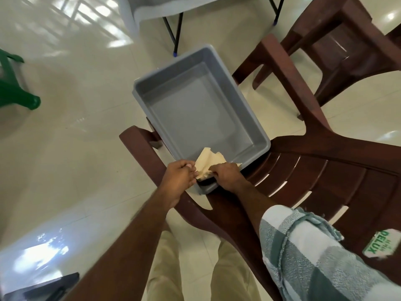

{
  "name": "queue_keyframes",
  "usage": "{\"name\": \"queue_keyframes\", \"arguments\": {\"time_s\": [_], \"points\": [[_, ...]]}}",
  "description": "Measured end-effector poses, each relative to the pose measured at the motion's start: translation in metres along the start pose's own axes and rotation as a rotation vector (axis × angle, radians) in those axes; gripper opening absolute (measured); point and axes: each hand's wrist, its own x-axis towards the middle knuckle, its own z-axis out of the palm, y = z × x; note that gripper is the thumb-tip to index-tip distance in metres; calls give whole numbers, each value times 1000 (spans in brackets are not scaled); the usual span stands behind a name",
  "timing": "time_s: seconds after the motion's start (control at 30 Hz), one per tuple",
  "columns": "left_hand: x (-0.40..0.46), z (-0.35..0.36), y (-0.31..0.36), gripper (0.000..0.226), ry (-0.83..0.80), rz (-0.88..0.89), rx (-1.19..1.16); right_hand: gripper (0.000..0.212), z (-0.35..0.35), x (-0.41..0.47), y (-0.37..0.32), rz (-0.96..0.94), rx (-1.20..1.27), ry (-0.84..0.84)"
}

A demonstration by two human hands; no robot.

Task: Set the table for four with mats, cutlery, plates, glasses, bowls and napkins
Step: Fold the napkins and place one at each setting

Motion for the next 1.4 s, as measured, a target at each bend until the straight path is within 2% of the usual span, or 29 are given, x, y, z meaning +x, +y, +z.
{"name": "queue_keyframes", "arguments": {"time_s": [0.1, 0.2, 0.3, 0.37, 0.43, 0.53, 0.6, 0.67, 0.77, 0.83, 0.9, 0.97, 1.03, 1.17, 1.27, 1.4], "points": [[-8, -2, 3, 33, -73, -150, -206, 26, -14, -9, -20, 94, 347, 204], [-17, -14, 17, 57, -212, -197, -409, 27, -44, -29, -64, -19, 539, 366], [-27, -43, 42, 69, -270, -124, -556, 33, -79, -55, -119, -283, 396, 520], [-36, -75, 63, 58, -246, -58, -622, 34, -101, -68, -157, -337, 294, 508], [-44, -108, 82, 46, -208, -22, -601, 32, -121, -76, -192, -372, 253, 514], [-52, -154, 108, 39, -111, 29, -477, 28, -135, -78, -231, -451, 136, 613], [-56, -185, 127, 37, -87, 87, -371, 37, -153, -75, -256, -466, 220, 669], [-60, -212, 148, 40, -106, 159, -294, 36, -181, -67, -279, -422, 345, 732], [-64, -250, 188, 38, -122, 262, -180, 29, -232, -40, -310, -244, 523, 865], [-61, -269, 218, 34, -155, 321, -163, 40, -264, -16, -326, -81, 639, 818], [-58, -286, 254, 31, -152, 348, -156, 59, -296, 9, -340, 60, 812, 674], [-50, -300, 292, 30, -143, 369, -130, 74, -324, 37, -352, 136, 1073, 490], [-37, -314, 338, 35, -145, 395, -98, 80, -352, 71, -362, 162, 1300, 370], [2, -335, 431, 39, -191, 425, -67, 83, -402, 147, -375, 39, 1563, 329], [35, -347, 495, 41, -233, 421, 4, 75, -445, 193, -386, -61, 1723, 292], [85, -358, 576, 50, -171, 465, 34, 63, -503, 252, -393, -25, 1764, 465]]}}
